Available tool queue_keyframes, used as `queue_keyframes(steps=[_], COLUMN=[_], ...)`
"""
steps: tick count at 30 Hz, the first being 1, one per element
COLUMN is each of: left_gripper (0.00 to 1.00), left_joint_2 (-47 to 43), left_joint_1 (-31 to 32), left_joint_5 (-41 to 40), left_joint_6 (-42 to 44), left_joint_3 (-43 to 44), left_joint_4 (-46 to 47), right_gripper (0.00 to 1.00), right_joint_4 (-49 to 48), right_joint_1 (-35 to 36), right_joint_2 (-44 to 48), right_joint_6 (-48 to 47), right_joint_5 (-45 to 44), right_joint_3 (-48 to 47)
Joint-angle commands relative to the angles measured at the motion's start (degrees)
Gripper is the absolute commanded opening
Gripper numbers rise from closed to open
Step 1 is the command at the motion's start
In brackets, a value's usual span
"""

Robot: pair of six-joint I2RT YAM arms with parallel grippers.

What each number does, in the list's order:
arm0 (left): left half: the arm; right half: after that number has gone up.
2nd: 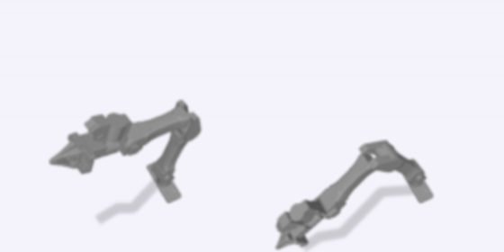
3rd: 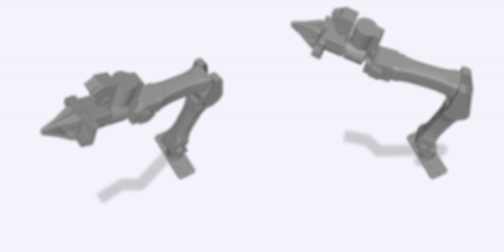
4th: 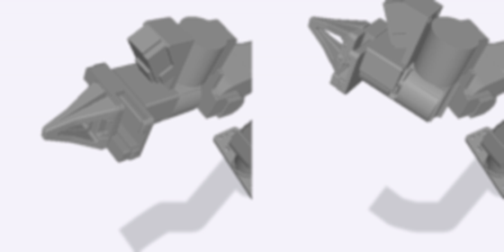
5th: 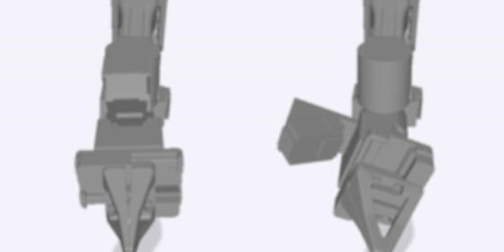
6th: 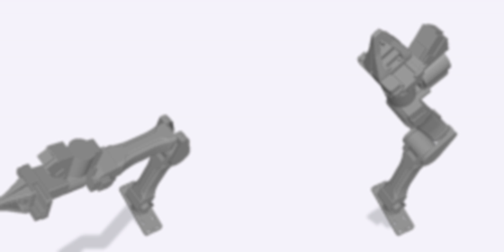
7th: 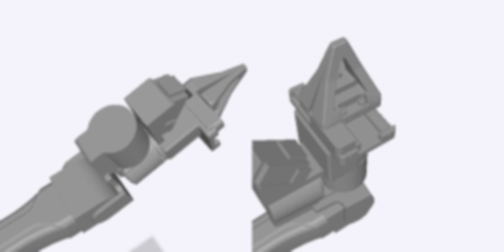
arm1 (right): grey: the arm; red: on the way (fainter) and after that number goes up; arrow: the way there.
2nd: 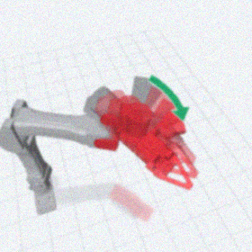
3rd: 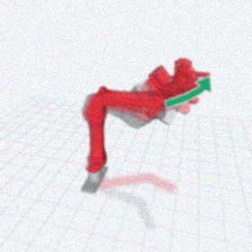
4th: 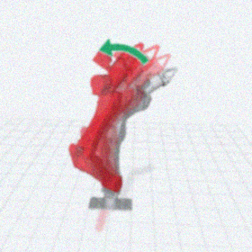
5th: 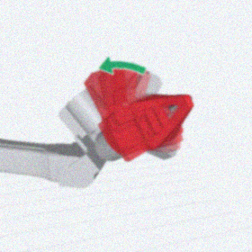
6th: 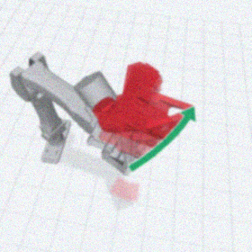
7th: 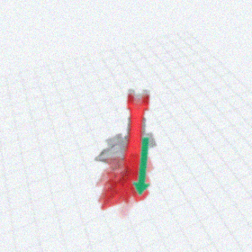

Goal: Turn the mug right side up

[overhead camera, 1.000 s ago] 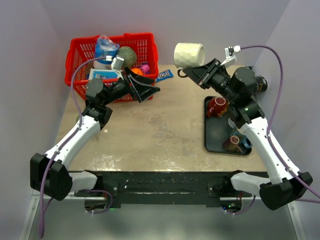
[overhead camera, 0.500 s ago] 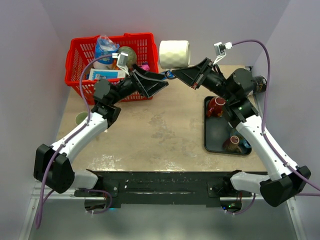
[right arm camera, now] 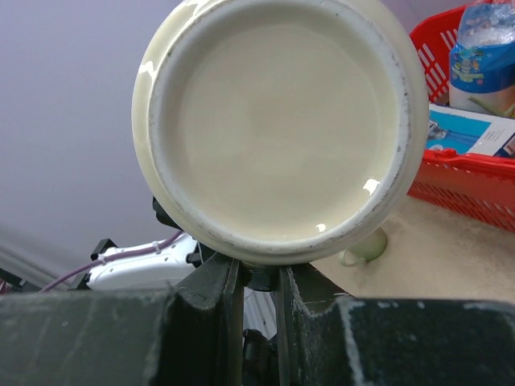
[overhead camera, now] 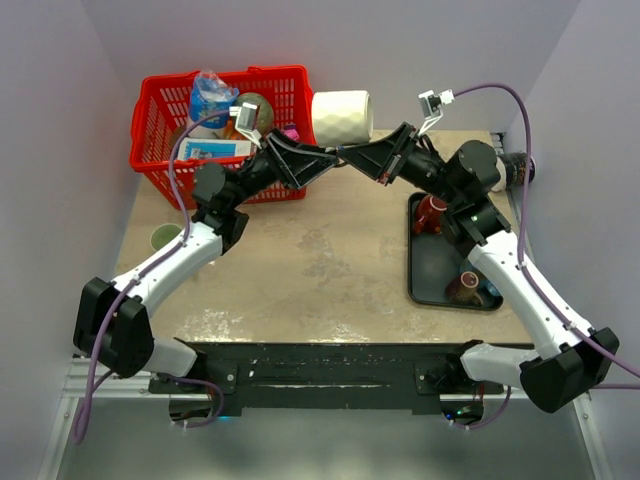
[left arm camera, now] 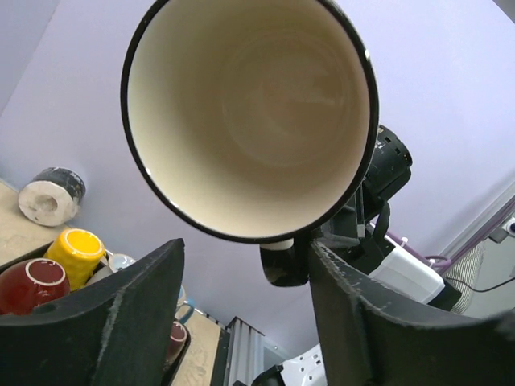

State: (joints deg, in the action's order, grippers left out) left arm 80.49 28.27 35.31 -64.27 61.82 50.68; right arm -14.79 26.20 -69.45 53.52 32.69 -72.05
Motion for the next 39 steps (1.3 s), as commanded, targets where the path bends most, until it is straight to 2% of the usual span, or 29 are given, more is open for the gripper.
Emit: queue_keyframes(steps=[1, 6, 8, 11, 14, 15, 18, 24, 32, 34, 36, 39], left_gripper=[0.59, 0.44, 0.42, 0.33, 0.22, 0.14, 0.0, 0.0, 0.0, 0.0, 0.0, 0.0], left_joint_2=[0.55, 1.42, 1.86, 2.56, 3.18, 3.27, 3.71, 2.75, -0.77, -1.21, -1.74, -1.91], left_joint_1=[0.29, 0.29, 0.29, 0.29, 0.29, 0.29, 0.29, 0.29, 0.29, 0.29, 0.21, 0.29], left_joint_5=[0.11, 0.99, 1.42, 1.78, 1.78, 1.78, 2.13, 0.99, -3.05, -3.58, -4.11, -3.93], left_joint_6=[-2.08, -3.31, -4.19, -5.51, -6.66, -7.09, -7.01, -5.26, -0.16, 0.72, 1.25, 1.69], left_joint_3=[1.37, 1.55, 1.55, 1.63, 1.81, 1.98, 2.51, 1.37, 0.14, -0.21, -0.56, -0.47], left_joint_4=[4.25, 5.22, 6.1, 7.42, 8.56, 9.08, 9.27, 9.09, 4.26, 3.47, 2.94, 2.33], right_gripper=[0.0, 0.0, 0.0, 0.0, 0.0, 0.0, 0.0, 0.0, 0.0, 0.15, 0.38, 0.54], right_joint_4=[-6.13, -4.81, -4.81, -4.46, -4.72, -4.99, -5.43, -3.41, 0.11, 0.02, 0.72, 0.63], right_joint_1=[0.26, 0.17, 0.17, 0.17, 0.26, 0.35, 0.35, 0.26, 0.26, 0.35, 0.35, 0.26], right_joint_2=[0.63, 0.11, -0.25, -0.51, -0.6, -0.6, -0.86, -1.21, -1.83, -1.92, -2.0, -1.83], right_joint_6=[-3.06, -5.52, -6.58, -8.25, -9.22, -9.31, -9.39, -10.1, -9.92, -9.84, -9.84, -9.92], right_joint_5=[1.24, 3.78, 5.62, 6.42, 6.77, 6.6, 6.16, 4.14, 0.45, 0.53, -0.42, -1.22], right_joint_3=[-0.72, -0.64, -0.72, -0.37, 0.42, 0.68, 1.56, 2.0, 2.35, 2.53, 2.44, 2.88])
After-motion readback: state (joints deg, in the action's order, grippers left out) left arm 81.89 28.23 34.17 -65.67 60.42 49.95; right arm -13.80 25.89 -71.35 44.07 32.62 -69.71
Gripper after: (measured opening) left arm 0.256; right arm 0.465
